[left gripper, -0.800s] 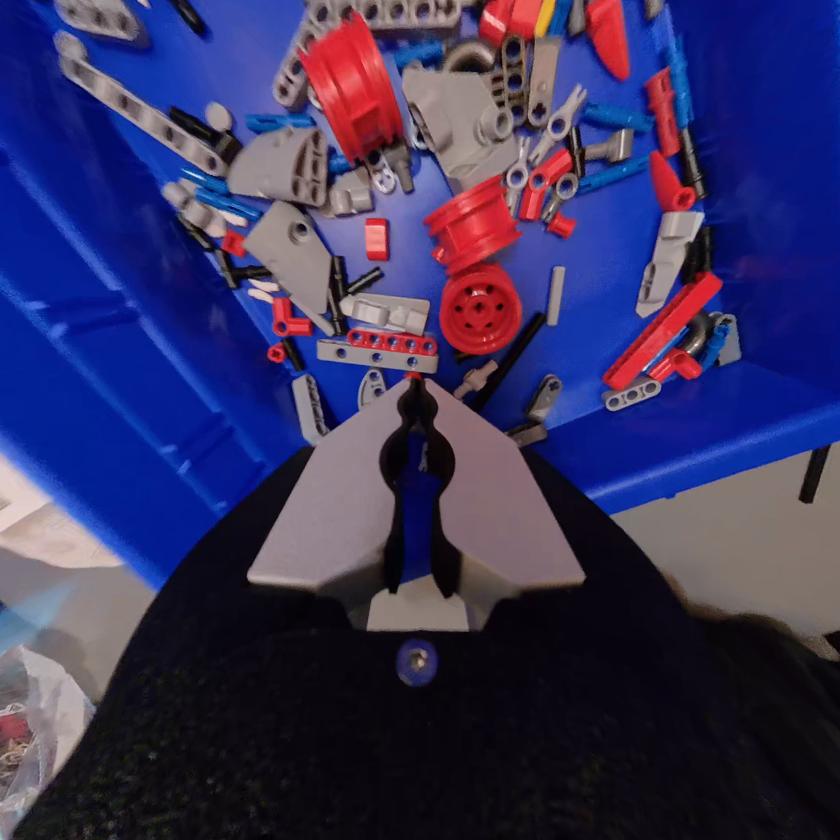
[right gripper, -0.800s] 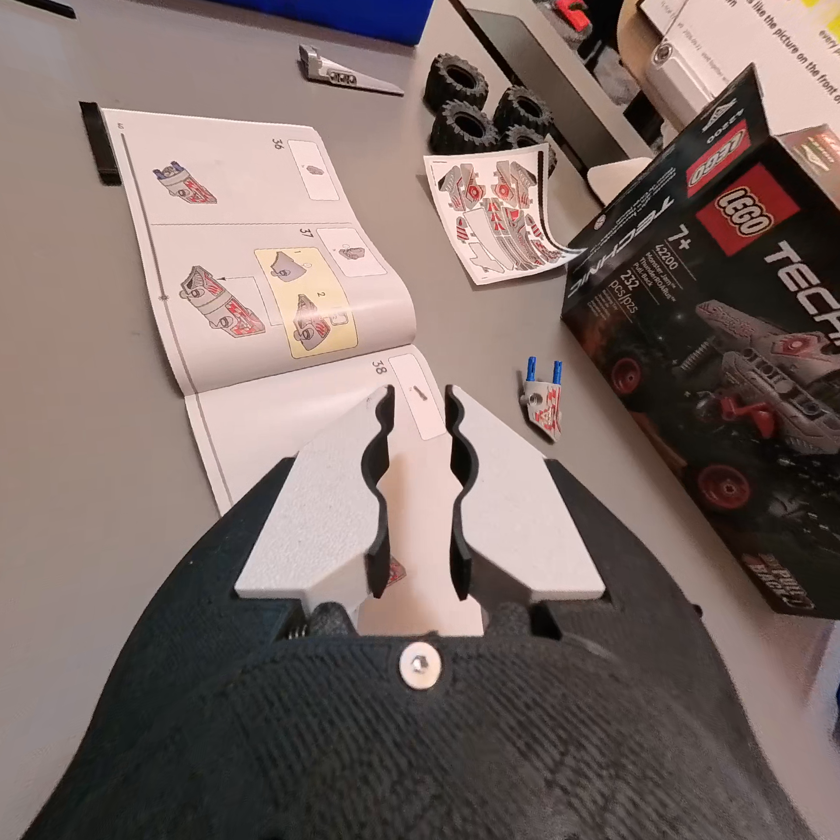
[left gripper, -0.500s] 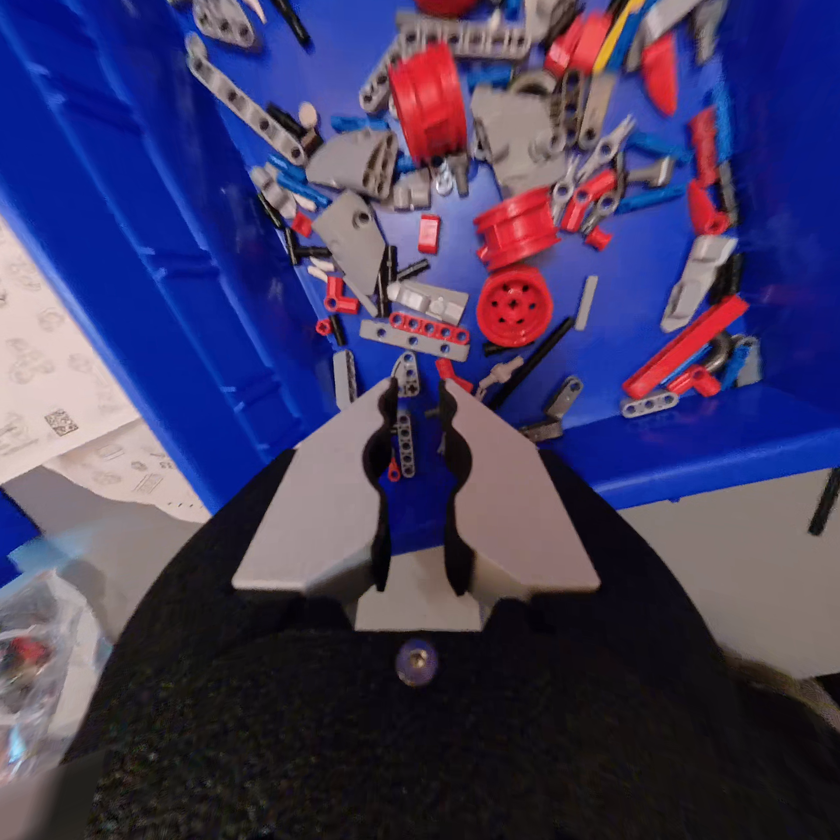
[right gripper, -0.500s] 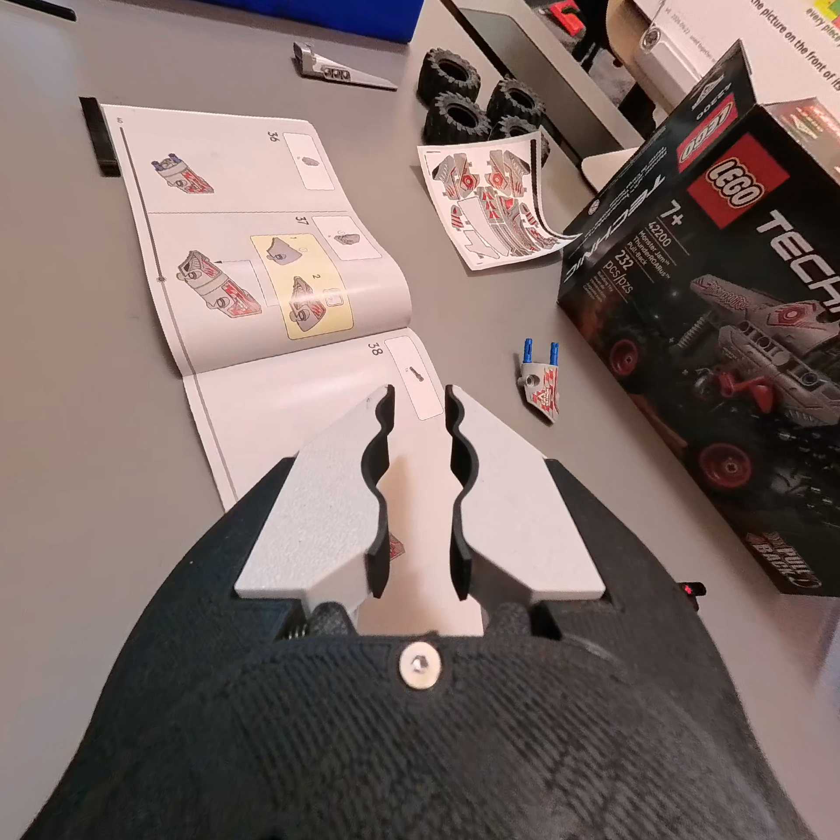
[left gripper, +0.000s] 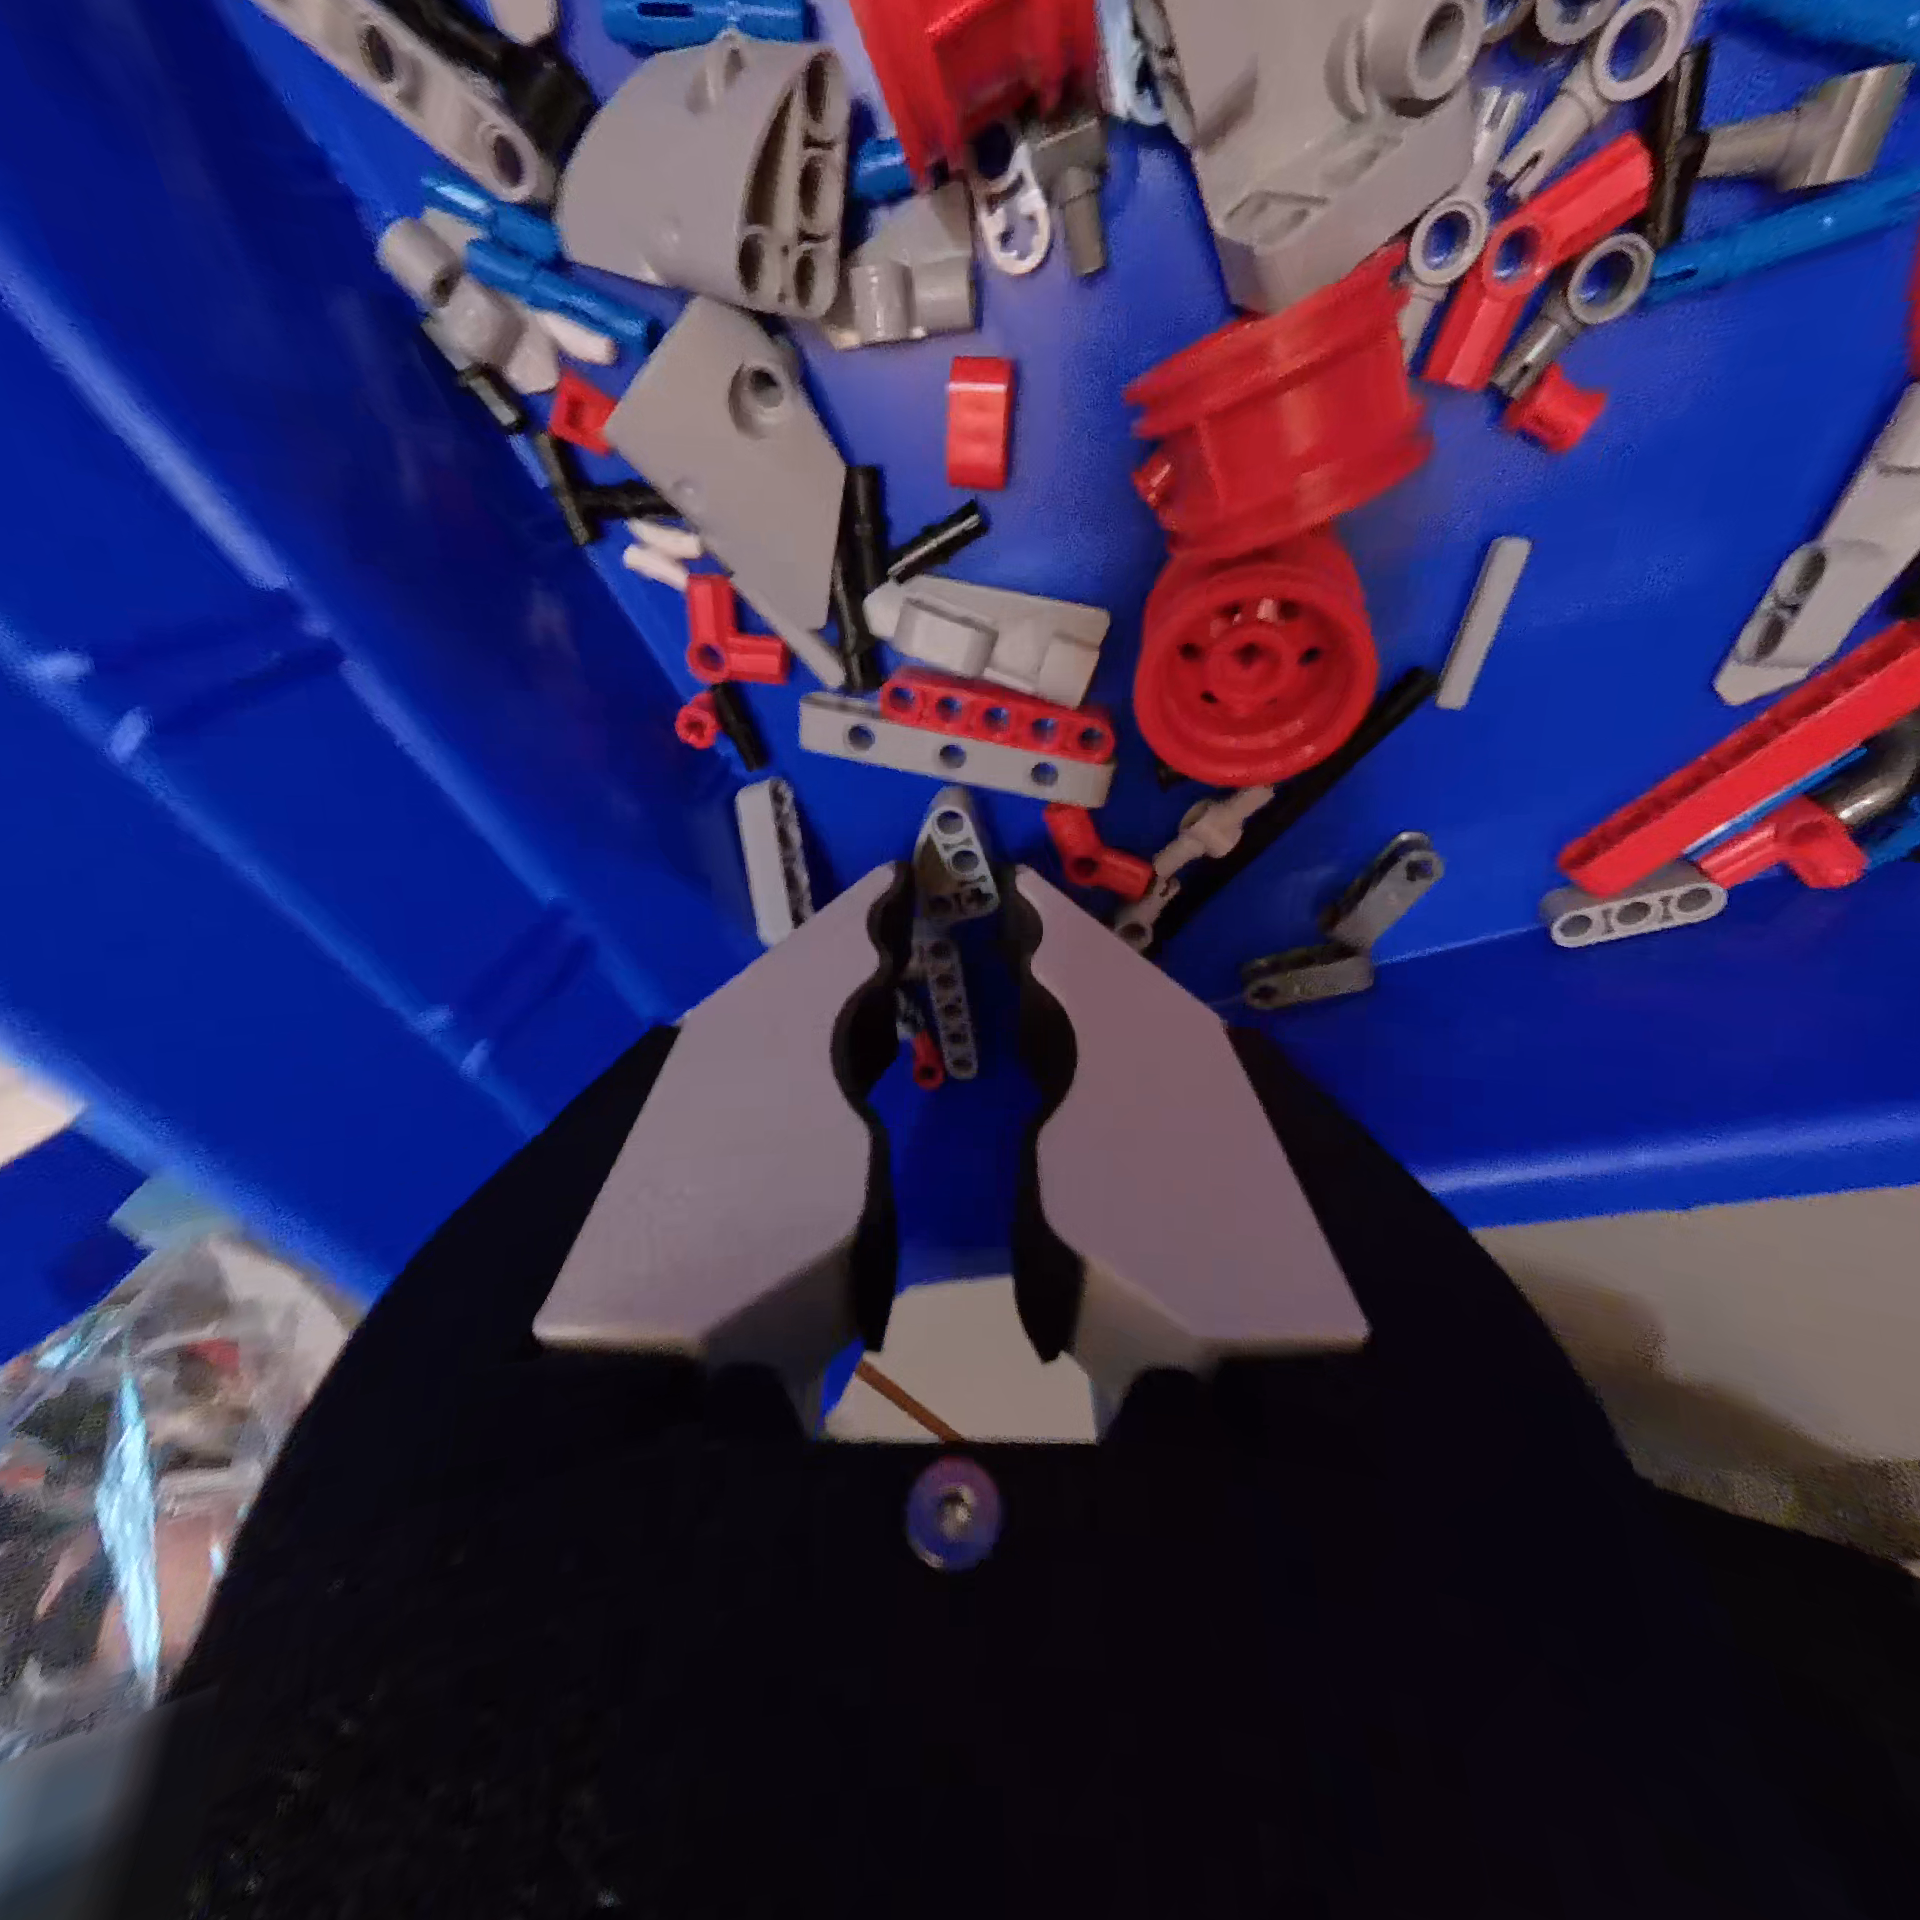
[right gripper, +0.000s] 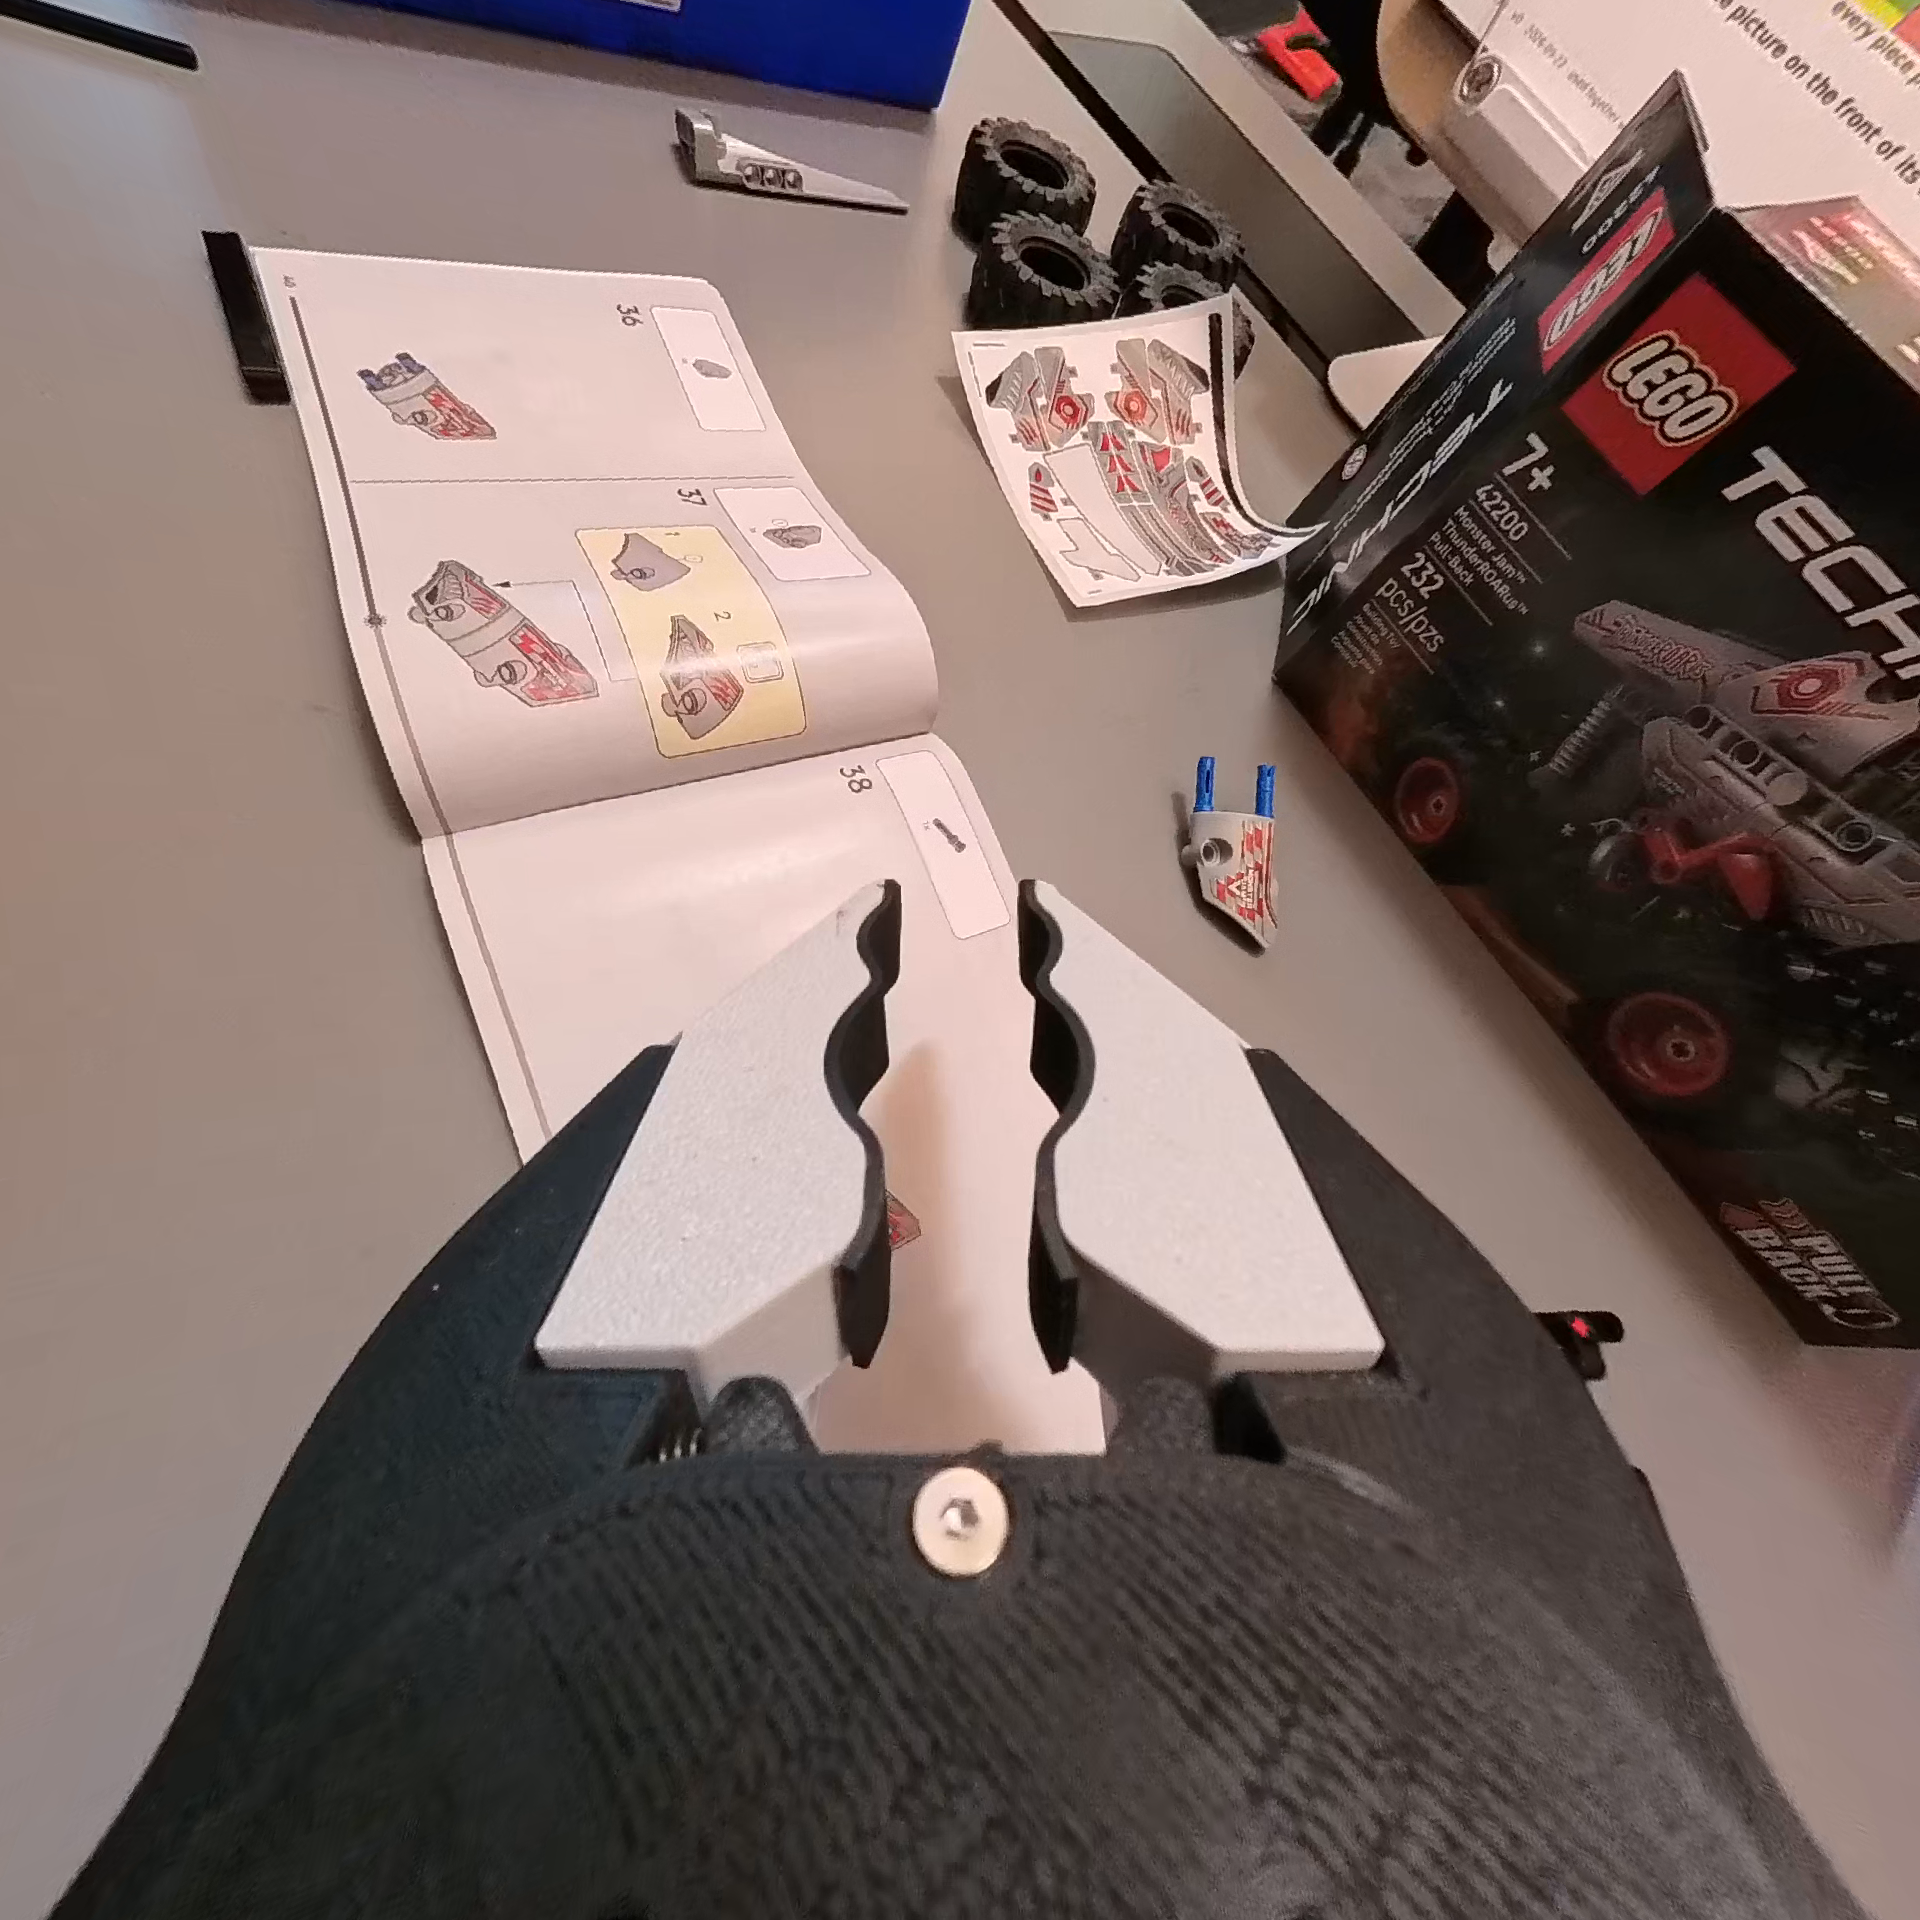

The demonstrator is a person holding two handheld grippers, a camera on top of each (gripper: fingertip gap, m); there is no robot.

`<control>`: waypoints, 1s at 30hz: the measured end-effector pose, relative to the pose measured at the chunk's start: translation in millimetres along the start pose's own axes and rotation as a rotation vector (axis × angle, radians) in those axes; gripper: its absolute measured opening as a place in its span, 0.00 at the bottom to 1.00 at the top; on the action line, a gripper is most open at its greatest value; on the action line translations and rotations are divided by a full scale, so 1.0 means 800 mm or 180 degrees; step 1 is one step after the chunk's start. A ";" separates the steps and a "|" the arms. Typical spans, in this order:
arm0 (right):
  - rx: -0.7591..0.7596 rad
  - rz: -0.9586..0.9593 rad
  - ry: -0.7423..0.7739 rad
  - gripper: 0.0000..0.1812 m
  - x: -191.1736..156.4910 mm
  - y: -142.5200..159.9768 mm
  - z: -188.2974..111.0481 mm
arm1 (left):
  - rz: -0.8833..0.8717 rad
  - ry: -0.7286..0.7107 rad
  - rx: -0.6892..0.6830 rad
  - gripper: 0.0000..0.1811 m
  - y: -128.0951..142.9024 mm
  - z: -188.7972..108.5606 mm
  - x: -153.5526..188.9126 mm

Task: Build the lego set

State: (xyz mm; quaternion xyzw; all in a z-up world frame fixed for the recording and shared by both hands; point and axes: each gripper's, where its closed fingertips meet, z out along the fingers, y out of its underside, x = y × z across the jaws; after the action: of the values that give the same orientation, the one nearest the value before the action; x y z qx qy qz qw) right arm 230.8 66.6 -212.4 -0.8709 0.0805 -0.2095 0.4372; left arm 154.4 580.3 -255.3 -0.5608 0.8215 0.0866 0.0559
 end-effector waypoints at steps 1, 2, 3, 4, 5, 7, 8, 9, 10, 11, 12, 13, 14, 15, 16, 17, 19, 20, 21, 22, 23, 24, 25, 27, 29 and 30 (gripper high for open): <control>0.0010 0.0012 -0.0002 0.11 0.001 -0.001 -0.001 | -0.0040 -0.0146 0.0051 0.07 0.002 -0.011 -0.005; 0.0024 0.0043 -0.0004 0.11 0.002 -0.002 -0.002 | -0.0096 -0.0299 0.0158 0.07 0.003 -0.027 -0.009; 0.0045 0.0087 -0.0005 0.11 0.003 -0.004 -0.004 | -0.0167 -0.0430 0.0317 0.07 0.002 -0.047 -0.011; 0.0079 0.0133 -0.0017 0.11 0.003 -0.007 -0.005 | -0.0223 -0.0558 0.0529 0.07 -0.001 -0.071 -0.009; 0.0126 0.0175 -0.0048 0.11 0.001 -0.011 -0.007 | -0.0243 -0.0674 0.0804 0.07 -0.007 -0.098 -0.005; 0.0234 0.0226 -0.0141 0.12 -0.005 -0.021 -0.008 | -0.0153 -0.0723 0.1507 0.07 -0.033 -0.155 0.023; 0.0284 0.0227 -0.0176 0.12 -0.009 -0.026 -0.007 | -0.0048 -0.0689 0.1908 0.07 -0.051 -0.182 0.045; 0.0331 0.0213 -0.0208 0.12 -0.012 -0.032 -0.006 | 0.0089 -0.0587 0.2299 0.07 -0.071 -0.207 0.072; 0.0373 0.0199 -0.0239 0.12 -0.015 -0.037 -0.004 | 0.0248 -0.0431 0.2638 0.07 -0.090 -0.226 0.104; 0.0419 0.0189 -0.0276 0.13 -0.019 -0.042 -0.001 | 0.0424 -0.0278 0.2917 0.07 -0.109 -0.240 0.136; 0.0467 0.0192 -0.0325 0.13 -0.023 -0.048 0.002 | 0.0602 -0.0148 0.3136 0.07 -0.128 -0.247 0.168; 0.0523 0.0217 -0.0385 0.13 -0.027 -0.054 0.005 | 0.0789 -0.0041 0.3311 0.07 -0.146 -0.249 0.199; 0.0588 0.0255 -0.0442 0.14 -0.031 -0.060 0.008 | 0.1003 0.0049 0.3483 0.07 -0.164 -0.247 0.231; 0.0659 0.0286 -0.0498 0.15 -0.035 -0.067 0.010 | 0.1176 0.0147 0.3652 0.07 -0.182 -0.245 0.262; 0.0733 0.0297 -0.0562 0.16 -0.040 -0.073 0.011 | 0.1284 0.0268 0.3805 0.08 -0.197 -0.242 0.291; 0.0799 0.0294 -0.0645 0.17 -0.045 -0.078 0.012 | 0.1439 0.0393 0.3977 0.07 -0.210 -0.240 0.323; 0.0908 0.0353 -0.0841 0.21 -0.055 -0.084 0.008 | 0.1954 0.0455 0.4421 0.07 -0.225 -0.242 0.389; 0.0970 0.0454 -0.0929 0.23 -0.055 -0.087 0.004 | 0.2212 0.0325 0.4619 0.07 -0.227 -0.244 0.419; 0.1056 0.0610 -0.1063 0.26 -0.055 -0.090 -0.004 | 0.2430 0.0081 0.4797 0.07 -0.229 -0.245 0.444; 0.1146 0.0824 -0.1261 0.29 -0.056 -0.092 -0.012 | 0.2613 -0.0237 0.4939 0.07 -0.230 -0.246 0.465; 0.1217 0.1074 -0.1502 0.31 -0.056 -0.092 -0.021 | 0.2740 -0.0581 0.5004 0.07 -0.233 -0.245 0.480; 0.1284 0.1321 -0.1715 0.31 -0.055 -0.093 -0.030 | 0.2823 -0.0919 0.5015 0.07 -0.235 -0.242 0.491; 0.1350 0.1526 -0.1878 0.29 -0.052 -0.092 -0.038 | 0.2935 -0.1243 0.5016 0.07 -0.237 -0.239 0.501; 0.1407 0.1742 -0.2037 0.23 -0.050 -0.085 -0.046 | 0.3106 -0.1743 0.5055 0.07 -0.237 -0.235 0.516; 0.1363 0.1820 -0.1999 0.22 -0.051 -0.075 -0.042 | 0.3182 -0.2071 0.5128 0.07 -0.236 -0.234 0.525; 0.1356 0.1841 -0.2013 0.22 -0.055 -0.072 -0.040 | 0.3222 -0.2259 0.5144 0.07 -0.235 -0.236 0.526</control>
State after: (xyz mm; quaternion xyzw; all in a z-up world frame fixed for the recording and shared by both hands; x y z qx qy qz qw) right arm 175.1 92.4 -162.3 -0.7248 0.1379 0.1842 0.6494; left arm 177.3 91.1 -165.2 0.1163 0.7111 -0.3196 0.6153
